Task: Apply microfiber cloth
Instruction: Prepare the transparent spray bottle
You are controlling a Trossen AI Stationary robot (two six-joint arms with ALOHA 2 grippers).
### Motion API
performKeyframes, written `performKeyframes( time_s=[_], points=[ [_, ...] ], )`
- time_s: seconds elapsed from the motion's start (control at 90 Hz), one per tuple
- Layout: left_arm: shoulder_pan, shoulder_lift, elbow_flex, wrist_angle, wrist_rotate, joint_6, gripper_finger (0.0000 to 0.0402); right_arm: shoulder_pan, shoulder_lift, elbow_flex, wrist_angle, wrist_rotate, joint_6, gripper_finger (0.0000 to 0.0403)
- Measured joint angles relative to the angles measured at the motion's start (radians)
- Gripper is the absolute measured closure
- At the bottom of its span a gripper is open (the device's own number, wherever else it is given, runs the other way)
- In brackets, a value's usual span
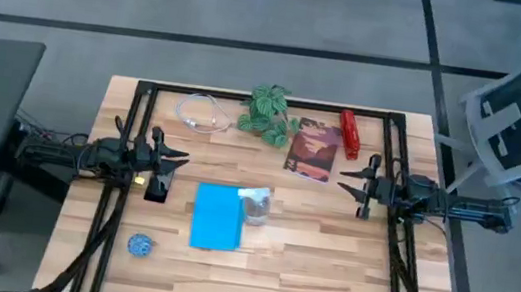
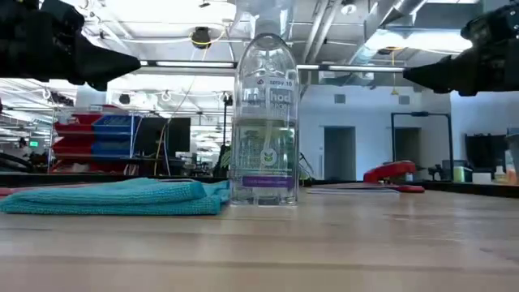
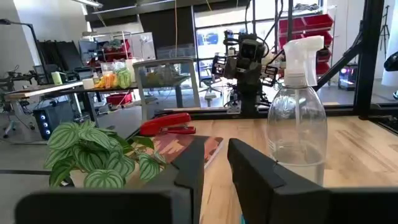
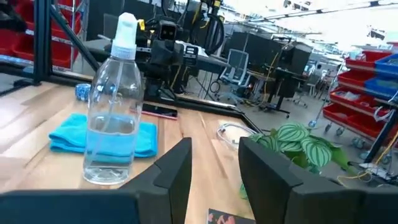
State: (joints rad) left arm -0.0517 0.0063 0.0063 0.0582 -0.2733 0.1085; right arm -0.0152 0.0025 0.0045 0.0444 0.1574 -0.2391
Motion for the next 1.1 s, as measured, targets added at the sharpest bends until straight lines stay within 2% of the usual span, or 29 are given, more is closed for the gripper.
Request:
performKeyframes(
  time_s=[0.189,0.344,0.456,0.567,0.644,0.733,0.844,0.967,1.1],
  points=[
    [0.000,0.000,0.000,0.014,-0.001,-0.010,0.0345,0.000,0.000,0.000,0.000,0.000,0.070,0.0285],
    [0.001,0.000,0.000,0.122,-0.036,-0.003,0.0345,0.000,0.000,0.000,0.000,0.000,0.209,0.0285],
    [0.000,0.002,0.000,0.153,-0.027,-0.137,0.0345,0.000,0.000,0.000,0.000,0.000,0.273,0.0285],
    [-0.009,0.065,0.013,0.255,-0.003,-0.097,0.0343,0.000,0.000,0.000,0.001,0.000,0.269,0.0285],
    [-0.028,0.190,0.065,0.282,-0.036,-0.091,0.0336,0.000,0.000,0.000,0.001,0.000,0.276,0.0285],
    [-0.062,0.397,0.186,0.294,-0.064,-0.074,0.0326,0.001,0.000,0.000,0.001,0.000,0.290,0.0285],
    [-0.119,0.680,0.352,0.200,-0.116,-0.075,0.0307,0.000,0.000,0.000,0.001,0.000,0.295,0.0285],
    [-0.181,0.969,0.492,0.113,-0.233,-0.097,0.0285,0.000,0.000,0.000,0.001,0.000,0.318,0.0285],
    [-0.240,1.162,0.602,0.071,-0.270,-0.171,0.0270,0.000,0.000,0.000,0.001,0.000,0.321,0.0285]
  ],
)
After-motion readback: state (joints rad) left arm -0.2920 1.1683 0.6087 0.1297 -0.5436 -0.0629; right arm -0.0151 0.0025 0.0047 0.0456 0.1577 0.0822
